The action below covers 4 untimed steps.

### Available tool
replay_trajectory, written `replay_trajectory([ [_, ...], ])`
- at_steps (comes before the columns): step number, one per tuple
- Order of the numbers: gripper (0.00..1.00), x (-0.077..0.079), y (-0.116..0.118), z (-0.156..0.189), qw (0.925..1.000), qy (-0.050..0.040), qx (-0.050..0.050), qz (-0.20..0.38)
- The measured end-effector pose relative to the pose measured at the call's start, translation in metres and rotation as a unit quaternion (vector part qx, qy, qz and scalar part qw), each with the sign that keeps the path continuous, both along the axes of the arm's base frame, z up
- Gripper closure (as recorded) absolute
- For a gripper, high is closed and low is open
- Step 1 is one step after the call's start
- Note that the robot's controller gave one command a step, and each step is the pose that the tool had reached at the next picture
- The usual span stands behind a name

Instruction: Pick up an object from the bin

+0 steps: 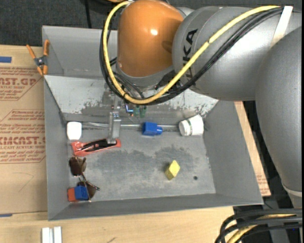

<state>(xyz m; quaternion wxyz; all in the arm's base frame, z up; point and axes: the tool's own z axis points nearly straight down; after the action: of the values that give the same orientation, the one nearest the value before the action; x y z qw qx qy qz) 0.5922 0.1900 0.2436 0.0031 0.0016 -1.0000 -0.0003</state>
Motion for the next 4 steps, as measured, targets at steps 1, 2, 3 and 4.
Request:
replay_trajectory([
  [1,0.0,0.002,-0.001,0.005,1.0,-0.0041,0.001,-0.001],
  [2,0.0,-0.014,0.005,-0.035,0.9991,-0.0046,0.001,0.043],
  [3,0.0,-0.049,0.012,-0.053,0.9999,-0.003,0.001,0.014],
  [4,0.0,-0.046,0.027,-0.073,0.9986,-0.0043,0.002,-0.052],
])
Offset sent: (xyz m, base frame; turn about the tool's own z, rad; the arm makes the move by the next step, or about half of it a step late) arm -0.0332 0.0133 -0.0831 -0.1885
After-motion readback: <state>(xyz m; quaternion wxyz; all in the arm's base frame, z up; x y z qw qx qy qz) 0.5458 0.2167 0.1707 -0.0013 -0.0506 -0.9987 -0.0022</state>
